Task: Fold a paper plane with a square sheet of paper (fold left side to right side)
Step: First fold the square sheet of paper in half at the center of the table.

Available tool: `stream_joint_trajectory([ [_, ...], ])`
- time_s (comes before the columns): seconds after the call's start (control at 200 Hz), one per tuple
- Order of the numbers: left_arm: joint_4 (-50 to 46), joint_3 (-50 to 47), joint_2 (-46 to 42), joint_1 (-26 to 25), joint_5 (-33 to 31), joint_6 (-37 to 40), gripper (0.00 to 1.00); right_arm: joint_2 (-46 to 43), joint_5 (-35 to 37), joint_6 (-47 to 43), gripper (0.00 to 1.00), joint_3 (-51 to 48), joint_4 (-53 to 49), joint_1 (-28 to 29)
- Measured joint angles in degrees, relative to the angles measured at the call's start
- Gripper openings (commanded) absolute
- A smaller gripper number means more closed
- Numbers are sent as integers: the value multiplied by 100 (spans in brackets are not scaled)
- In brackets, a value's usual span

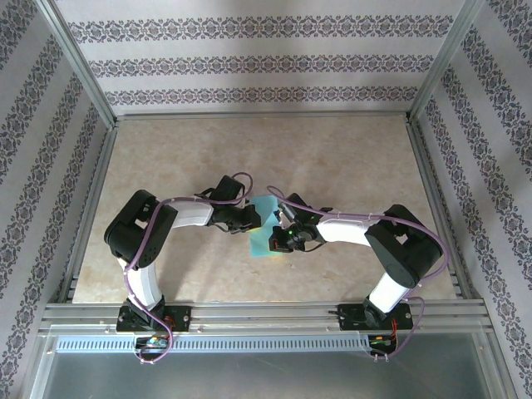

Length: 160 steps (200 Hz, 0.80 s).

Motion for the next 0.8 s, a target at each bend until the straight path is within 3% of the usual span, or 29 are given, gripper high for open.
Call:
stream_joint_trajectory([
  [0.435,173,7,111,232,221,76,10,2,46,-129,0,24,-61,0],
  [0.8,-68,870,680,684,208,428,10,2,92,-129,0,35,-61,0],
])
